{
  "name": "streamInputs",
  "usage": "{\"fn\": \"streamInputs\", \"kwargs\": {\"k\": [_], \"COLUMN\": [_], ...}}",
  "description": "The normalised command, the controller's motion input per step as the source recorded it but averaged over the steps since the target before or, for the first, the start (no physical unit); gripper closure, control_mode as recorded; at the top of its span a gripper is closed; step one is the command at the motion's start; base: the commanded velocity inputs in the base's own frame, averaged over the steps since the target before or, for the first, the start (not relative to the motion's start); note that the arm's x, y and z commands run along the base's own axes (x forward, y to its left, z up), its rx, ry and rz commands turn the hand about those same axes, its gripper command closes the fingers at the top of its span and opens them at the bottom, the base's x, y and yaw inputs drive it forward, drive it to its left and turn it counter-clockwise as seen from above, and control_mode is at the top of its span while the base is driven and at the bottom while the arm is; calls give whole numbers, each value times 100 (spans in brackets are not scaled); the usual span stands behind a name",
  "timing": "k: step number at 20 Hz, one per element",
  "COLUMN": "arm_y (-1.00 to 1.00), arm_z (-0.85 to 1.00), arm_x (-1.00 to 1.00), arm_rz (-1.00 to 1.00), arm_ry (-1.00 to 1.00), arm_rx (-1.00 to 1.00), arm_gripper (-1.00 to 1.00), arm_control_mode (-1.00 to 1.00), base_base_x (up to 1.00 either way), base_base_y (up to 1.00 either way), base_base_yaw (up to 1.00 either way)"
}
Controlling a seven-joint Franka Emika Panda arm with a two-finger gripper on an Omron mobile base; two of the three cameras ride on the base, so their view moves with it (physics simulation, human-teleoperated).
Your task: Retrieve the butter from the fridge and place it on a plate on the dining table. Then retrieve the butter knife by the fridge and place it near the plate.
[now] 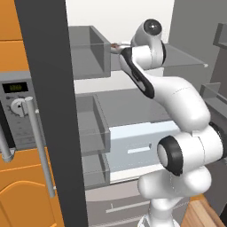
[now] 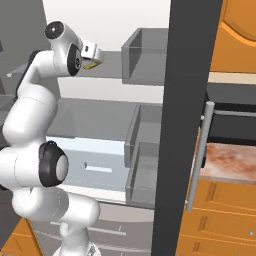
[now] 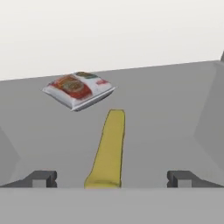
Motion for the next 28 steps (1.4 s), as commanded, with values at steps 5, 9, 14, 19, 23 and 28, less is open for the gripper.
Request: {"fn": "streamInputs", "kwargs": {"k": [5,9,14,19,23,28], "arm_y": [0,0,0,1,3,6], "arm_z": [-3,0,0,-2,-14,-19], "arm_x": [32,2,6,15,13,1], "arm_rz": [0,-1,0,0,0,0], "arm_ry": [6,6,4,1,4,8], "arm_rx": [-2,0,0,0,-3,-3], "arm_gripper": [-100,-100,-100,-100,-100,-100], "arm_control_mode": [-100,-100,-100,-100,-100,-100], "base_base_x": [0,0,0,0,0,0], "base_base_y": [0,0,0,0,0,0], "base_base_yaw": [0,0,0,0,0,0]}}
